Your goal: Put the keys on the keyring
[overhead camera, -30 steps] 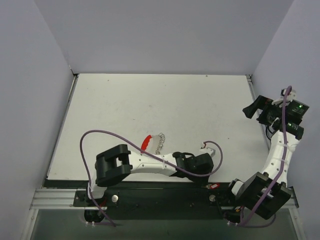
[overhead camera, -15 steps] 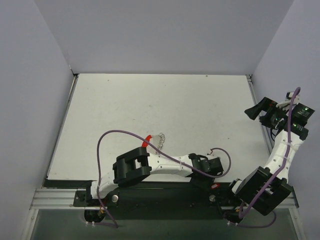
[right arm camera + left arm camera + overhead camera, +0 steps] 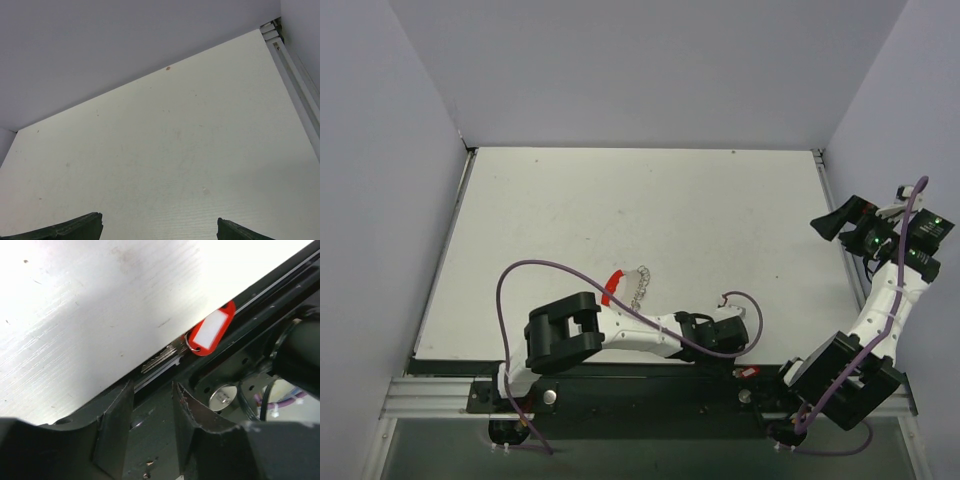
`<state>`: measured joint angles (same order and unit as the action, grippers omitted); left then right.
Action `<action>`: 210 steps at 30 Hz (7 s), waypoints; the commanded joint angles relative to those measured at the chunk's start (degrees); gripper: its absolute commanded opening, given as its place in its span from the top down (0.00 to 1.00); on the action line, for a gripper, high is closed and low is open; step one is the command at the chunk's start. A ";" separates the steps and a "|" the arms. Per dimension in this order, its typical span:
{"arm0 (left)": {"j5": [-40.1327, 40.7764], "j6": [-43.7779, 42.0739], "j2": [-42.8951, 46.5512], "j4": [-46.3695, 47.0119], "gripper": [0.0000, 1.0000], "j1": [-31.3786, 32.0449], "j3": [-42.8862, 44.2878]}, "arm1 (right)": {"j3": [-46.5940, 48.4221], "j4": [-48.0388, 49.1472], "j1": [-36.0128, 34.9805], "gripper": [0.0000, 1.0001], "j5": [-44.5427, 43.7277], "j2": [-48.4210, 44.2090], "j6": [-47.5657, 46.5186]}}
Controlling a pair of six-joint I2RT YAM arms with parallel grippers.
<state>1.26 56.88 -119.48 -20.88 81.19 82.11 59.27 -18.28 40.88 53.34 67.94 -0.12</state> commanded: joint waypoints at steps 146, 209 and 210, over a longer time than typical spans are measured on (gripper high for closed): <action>5.35 -13.38 12.79 -6.45 0.60 -4.37 -3.88 | 11.49 -44.03 21.61 0.00 11.17 14.24 -37.67; 3.05 0.16 -9.19 -19.19 0.67 -2.61 10.43 | 13.16 -67.67 23.89 0.00 19.34 25.13 -70.36; 2.70 0.16 -9.80 -19.45 0.67 -2.61 11.05 | 12.90 -67.59 23.89 0.00 19.26 25.05 -70.89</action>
<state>2.00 56.88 -123.70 -40.21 79.68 91.07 70.83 -74.15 64.05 68.88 92.31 -61.58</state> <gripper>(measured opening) 0.325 0.999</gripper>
